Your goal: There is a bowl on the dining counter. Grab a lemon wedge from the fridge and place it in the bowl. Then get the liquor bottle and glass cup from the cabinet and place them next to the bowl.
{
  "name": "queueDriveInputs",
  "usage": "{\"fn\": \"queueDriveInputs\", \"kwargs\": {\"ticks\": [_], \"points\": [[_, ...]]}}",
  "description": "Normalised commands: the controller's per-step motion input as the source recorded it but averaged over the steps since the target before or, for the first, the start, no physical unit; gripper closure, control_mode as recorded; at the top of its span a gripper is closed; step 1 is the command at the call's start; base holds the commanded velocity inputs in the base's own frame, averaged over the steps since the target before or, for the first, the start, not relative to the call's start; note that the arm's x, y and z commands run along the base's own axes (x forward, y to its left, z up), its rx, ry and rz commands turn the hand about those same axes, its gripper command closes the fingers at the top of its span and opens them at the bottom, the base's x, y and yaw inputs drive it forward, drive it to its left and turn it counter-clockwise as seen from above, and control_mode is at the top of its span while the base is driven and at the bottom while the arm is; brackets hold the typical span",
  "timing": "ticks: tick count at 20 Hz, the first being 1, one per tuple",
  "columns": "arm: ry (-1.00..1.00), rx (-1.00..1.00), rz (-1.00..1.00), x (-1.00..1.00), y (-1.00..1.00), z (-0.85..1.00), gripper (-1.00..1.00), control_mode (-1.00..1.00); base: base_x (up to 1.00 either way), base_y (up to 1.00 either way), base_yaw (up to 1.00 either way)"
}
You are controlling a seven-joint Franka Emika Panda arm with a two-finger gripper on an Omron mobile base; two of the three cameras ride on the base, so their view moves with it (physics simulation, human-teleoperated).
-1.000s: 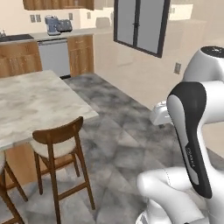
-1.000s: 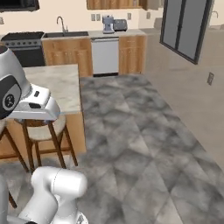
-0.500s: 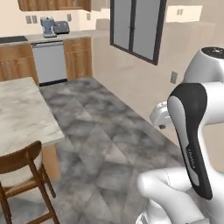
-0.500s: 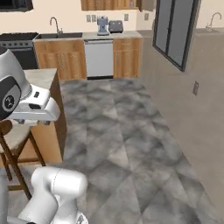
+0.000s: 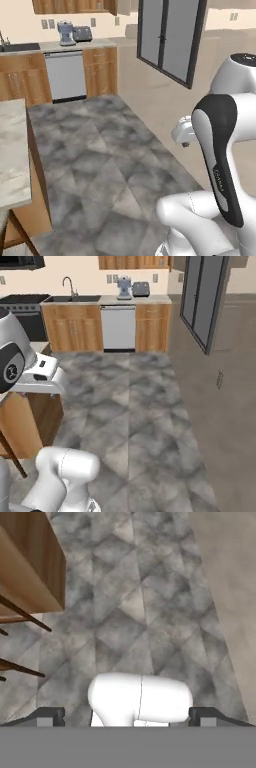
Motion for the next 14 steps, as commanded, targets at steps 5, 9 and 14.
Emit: {"fn": "queueDriveInputs", "kwargs": {"ticks": [5, 9, 14], "points": [[0.00, 0.00, 0.00, 0.00, 0.00, 0.00, -1.00, 1.00, 1.00, -0.53, 0.22], [0.00, 0.00, 0.00, 0.00, 0.00, 0.00, -1.00, 1.00, 1.00, -0.20, 0.11], [0.00, 0.00, 0.00, 0.00, 0.00, 0.00, -1.00, 1.00, 1.00, -0.14, 0.10]]}}
